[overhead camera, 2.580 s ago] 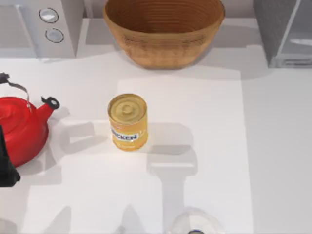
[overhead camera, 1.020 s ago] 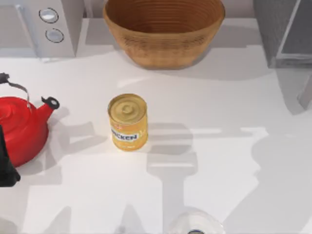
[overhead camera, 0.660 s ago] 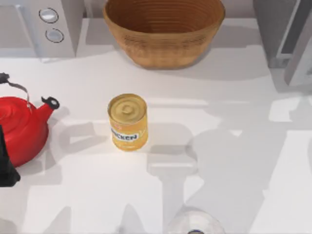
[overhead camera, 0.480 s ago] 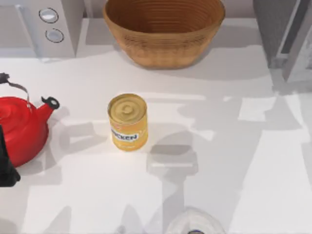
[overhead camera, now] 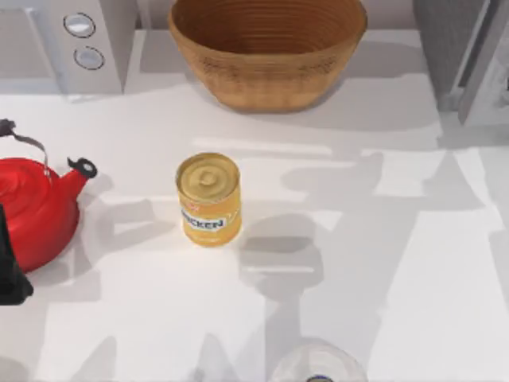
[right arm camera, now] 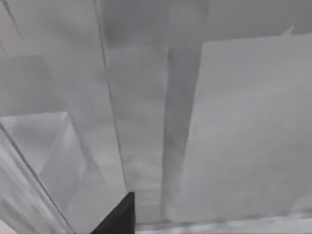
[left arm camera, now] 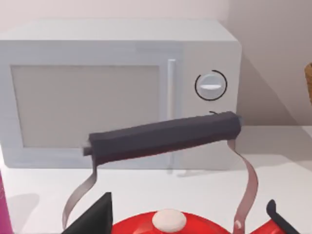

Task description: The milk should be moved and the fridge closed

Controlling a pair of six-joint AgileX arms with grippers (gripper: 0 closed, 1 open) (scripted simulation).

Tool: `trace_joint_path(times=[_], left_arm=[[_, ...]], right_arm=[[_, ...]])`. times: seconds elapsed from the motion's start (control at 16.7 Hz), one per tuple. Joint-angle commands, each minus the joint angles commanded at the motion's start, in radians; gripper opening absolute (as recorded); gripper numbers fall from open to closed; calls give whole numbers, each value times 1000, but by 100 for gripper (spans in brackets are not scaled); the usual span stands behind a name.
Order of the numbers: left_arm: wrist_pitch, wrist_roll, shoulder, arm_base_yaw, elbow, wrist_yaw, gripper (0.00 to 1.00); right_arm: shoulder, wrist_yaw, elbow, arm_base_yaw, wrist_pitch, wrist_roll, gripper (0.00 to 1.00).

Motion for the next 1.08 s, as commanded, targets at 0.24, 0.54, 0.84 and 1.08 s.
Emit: trace_joint_path(times=[0.24,0.54,0.84,1.08], left_arm=[[0,0,0,0,0,0,100],[0,0,0,0,0,0,100],[0,0,0,0,0,0,100],[0,0,0,0,0,0,100]], right_arm=[[90,2,110,0,-19,2,100],[189,4,230,1,-43,0,100],[292,8,363,2,-67,-2,100],[347,8,431,2,-82,1,100]])
